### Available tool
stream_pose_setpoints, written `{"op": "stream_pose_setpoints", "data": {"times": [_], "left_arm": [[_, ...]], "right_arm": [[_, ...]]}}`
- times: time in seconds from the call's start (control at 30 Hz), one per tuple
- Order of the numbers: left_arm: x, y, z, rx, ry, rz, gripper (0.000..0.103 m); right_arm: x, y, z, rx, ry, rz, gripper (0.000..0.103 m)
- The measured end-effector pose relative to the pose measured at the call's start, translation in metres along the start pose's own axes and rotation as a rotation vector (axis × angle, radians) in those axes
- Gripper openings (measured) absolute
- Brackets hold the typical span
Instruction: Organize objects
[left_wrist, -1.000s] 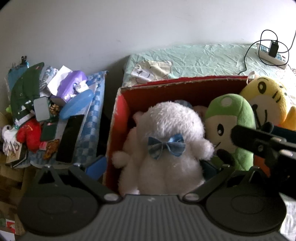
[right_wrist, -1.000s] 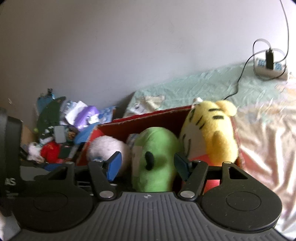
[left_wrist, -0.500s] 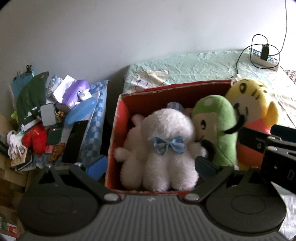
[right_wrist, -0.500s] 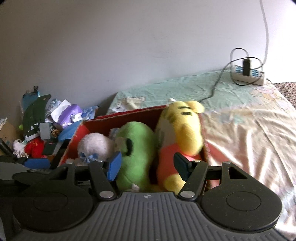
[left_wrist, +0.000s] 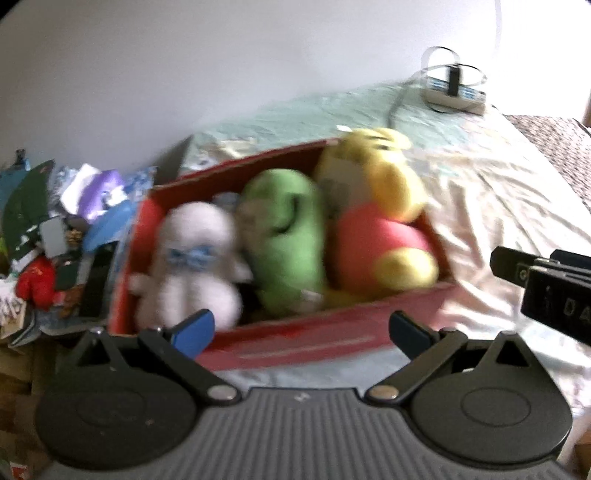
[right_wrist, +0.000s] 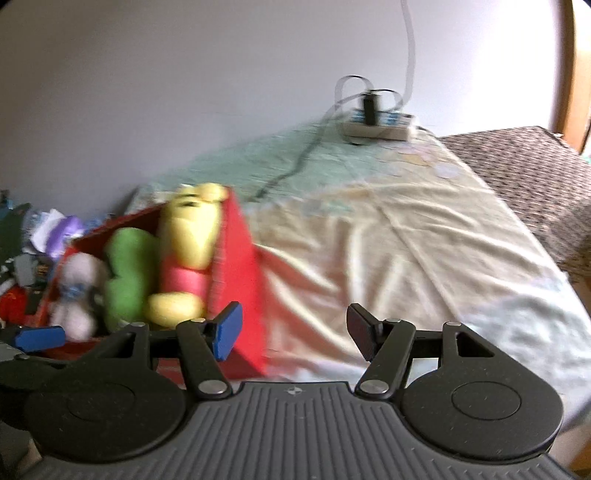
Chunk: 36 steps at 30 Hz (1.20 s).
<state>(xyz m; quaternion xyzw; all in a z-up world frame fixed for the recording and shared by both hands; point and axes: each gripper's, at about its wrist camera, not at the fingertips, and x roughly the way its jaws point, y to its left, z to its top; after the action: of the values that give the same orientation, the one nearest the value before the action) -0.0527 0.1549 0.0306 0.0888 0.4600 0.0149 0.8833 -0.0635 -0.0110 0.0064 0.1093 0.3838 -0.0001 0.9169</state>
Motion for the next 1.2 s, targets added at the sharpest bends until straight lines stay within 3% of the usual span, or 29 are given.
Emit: {"op": "stream_pose_setpoints", "data": {"times": [0.23, 0.6, 0.93, 1.2], "left_arm": [[-0.003, -0.058, -0.009, 0.032, 0.039, -0.060, 0.101], [-0.008, -0.095, -0.025, -0.006, 0.068, -0.034, 0.102], [-0.011, -0.061, -0.040, -0.100, 0.083, 0.053, 0.101], [-0.018, -0.016, -0.036, -0.150, 0.031, 0.110, 0.102]], "right_arm": [[-0.013, -0.044, -0.009, 0.023, 0.018, -0.045, 0.066], [-0.014, -0.068, -0.019, -0.026, 0.056, 0.034, 0.067], [-0.004, -0.031, -0.021, -0.095, 0.086, 0.121, 0.067], [-0.006, 0.017, -0.009, -0.129, 0.052, 0.166, 0.067]]}}
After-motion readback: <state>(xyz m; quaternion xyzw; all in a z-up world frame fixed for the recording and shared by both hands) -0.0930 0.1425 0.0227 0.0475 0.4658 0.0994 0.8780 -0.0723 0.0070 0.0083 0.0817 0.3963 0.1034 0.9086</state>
